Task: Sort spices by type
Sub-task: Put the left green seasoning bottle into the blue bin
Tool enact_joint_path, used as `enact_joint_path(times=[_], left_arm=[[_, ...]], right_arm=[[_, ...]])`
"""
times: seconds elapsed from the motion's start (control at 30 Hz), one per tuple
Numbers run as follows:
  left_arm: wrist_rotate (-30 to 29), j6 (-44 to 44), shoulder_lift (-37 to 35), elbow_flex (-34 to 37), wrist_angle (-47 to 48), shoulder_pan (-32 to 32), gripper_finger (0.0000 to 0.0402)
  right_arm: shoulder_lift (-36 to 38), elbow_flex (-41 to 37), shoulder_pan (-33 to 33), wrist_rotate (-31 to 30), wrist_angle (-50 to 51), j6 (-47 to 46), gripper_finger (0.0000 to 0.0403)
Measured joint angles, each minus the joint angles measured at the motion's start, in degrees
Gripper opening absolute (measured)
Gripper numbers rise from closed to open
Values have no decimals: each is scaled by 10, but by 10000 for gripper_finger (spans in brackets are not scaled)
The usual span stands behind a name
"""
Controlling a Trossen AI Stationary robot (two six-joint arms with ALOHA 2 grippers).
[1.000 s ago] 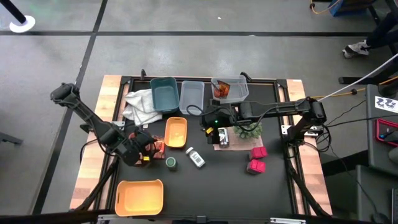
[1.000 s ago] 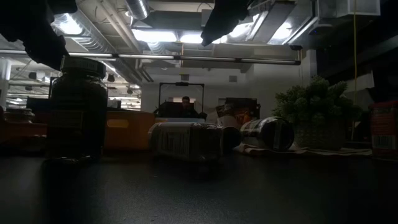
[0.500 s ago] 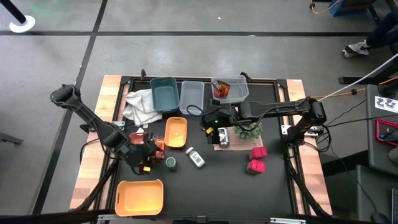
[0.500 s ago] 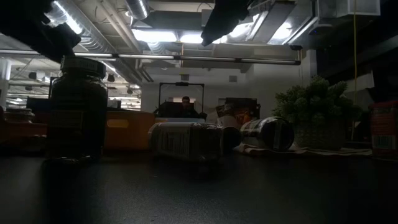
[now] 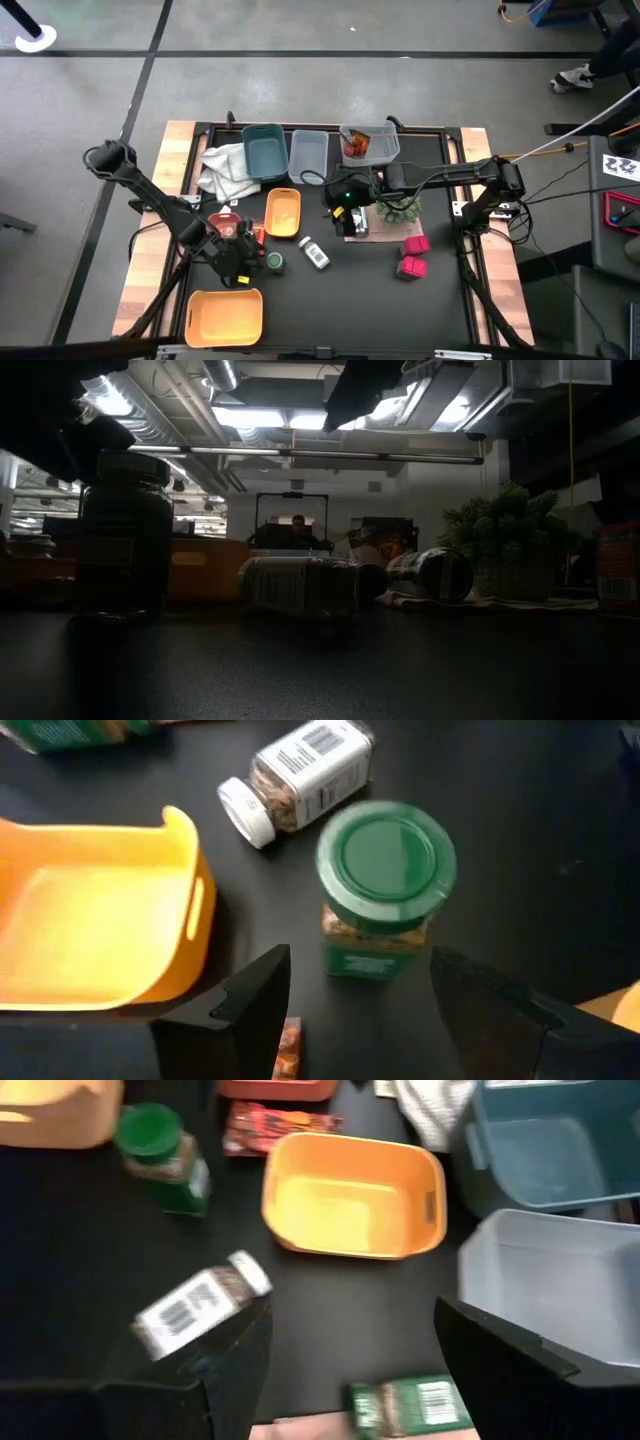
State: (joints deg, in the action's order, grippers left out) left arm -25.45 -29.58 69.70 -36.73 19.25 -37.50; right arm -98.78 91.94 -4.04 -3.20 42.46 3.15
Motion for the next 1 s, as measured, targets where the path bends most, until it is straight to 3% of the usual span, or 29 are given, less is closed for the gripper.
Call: enact_joint_path(times=[0.4,1.0], left_arm=[[8,-2,26,0,-22,1,224],[8,-2,26,0,-18,0,224]], right_arm=[[0,0,-32,-2,-3,1,275],[0,0,-31,-2,-7,1,275]])
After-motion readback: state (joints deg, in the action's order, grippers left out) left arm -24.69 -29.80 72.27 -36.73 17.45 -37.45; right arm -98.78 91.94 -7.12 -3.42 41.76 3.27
